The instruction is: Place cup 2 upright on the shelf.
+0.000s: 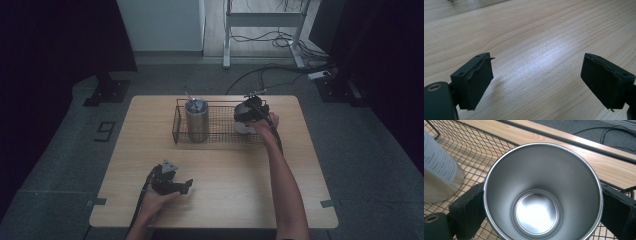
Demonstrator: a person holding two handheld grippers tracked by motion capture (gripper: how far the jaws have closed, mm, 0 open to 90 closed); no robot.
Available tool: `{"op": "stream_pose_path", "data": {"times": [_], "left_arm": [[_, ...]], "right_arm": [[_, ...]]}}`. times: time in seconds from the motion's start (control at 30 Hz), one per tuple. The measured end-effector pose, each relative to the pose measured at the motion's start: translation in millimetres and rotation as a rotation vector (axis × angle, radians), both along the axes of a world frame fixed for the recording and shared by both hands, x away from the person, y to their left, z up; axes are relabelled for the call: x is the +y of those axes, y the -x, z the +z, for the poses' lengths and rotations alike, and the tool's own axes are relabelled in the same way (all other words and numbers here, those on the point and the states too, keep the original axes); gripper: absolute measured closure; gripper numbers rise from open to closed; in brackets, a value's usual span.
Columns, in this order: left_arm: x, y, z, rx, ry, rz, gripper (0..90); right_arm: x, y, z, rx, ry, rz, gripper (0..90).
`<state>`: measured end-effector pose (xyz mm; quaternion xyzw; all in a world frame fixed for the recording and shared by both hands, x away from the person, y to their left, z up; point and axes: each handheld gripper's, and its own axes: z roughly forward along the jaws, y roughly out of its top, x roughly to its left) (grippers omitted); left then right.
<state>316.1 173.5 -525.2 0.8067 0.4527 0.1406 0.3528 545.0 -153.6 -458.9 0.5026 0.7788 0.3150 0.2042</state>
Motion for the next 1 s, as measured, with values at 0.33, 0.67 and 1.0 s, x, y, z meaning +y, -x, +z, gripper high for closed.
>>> {"op": "stream_pose_path", "data": {"times": [0.33,0.67,1.0], "left_arm": [[-0.4,0.2,0.2,0.0,0.002,-0.004,10.5],[-1.7,1.3,1.1,0.0,-0.004,-0.017,10.5],[0.3,2.2,5.4,-0.012,0.007,-0.015,10.4]], "right_arm": [[0.4,-0.8,-6.2,0.016,0.026,0.001,6.0],[-3.5,2.2,-9.7,0.044,0.029,-0.011,5.3],[0.5,5.7,-7.7,0.006,0.042,-0.037,0.0]]}}
